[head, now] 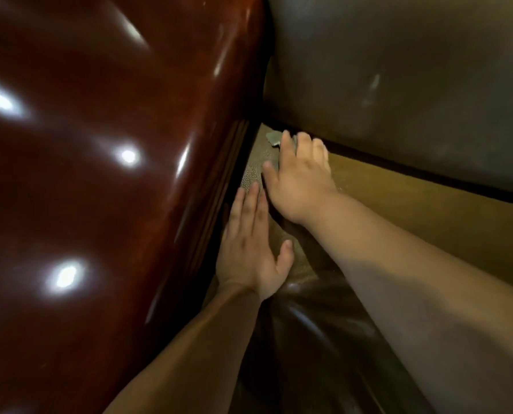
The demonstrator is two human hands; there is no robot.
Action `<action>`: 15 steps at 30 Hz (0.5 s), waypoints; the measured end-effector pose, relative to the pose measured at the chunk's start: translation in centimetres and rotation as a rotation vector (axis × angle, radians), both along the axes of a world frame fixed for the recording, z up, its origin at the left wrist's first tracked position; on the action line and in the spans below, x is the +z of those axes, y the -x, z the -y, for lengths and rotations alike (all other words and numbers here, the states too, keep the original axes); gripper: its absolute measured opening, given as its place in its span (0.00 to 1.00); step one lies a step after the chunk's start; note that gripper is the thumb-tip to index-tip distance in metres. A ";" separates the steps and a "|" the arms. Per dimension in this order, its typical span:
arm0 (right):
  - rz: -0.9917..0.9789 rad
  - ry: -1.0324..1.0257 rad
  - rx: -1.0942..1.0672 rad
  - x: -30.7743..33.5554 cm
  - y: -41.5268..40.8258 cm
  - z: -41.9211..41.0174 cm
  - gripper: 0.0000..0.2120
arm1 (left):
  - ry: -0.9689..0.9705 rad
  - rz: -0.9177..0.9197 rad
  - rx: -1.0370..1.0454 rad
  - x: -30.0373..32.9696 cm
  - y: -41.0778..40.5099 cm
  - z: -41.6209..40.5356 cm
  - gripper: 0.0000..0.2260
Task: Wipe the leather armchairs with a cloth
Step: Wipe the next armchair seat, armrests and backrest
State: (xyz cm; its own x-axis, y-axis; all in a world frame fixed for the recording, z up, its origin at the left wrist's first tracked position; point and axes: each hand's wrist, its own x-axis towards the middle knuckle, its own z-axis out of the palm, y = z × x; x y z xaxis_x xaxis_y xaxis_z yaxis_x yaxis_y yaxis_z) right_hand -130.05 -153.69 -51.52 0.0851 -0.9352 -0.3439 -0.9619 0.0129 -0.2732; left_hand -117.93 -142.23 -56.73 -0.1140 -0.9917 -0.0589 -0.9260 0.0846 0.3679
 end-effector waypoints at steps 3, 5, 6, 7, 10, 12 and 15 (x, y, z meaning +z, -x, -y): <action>-0.012 -0.002 0.212 1.2 3.2 -1.1 0.32 | 0.005 -0.055 0.027 0.8 0.3 -0.1 0.43; -0.049 -0.013 0.302 2.2 6.6 -2.2 0.31 | -0.009 -0.101 0.045 1.1 0.4 0.1 0.44; -0.078 -0.034 0.286 2.8 7.8 -2.7 0.31 | -0.018 -0.116 0.044 1.3 0.4 0.2 0.44; -0.105 -0.054 0.241 3.3 8.5 -3.1 0.31 | -0.018 -0.130 0.043 1.3 0.4 0.2 0.45; -0.094 -0.058 0.122 3.2 5.9 -2.7 0.31 | 0.016 -0.147 0.038 0.9 0.5 0.0 0.44; 0.002 -0.044 0.170 2.5 1.4 -0.7 0.30 | 0.021 -0.128 0.045 0.6 0.3 -0.4 0.43; 0.081 -0.073 0.245 1.8 -4.0 1.7 0.28 | 0.002 -0.098 0.075 0.8 0.3 -0.5 0.40</action>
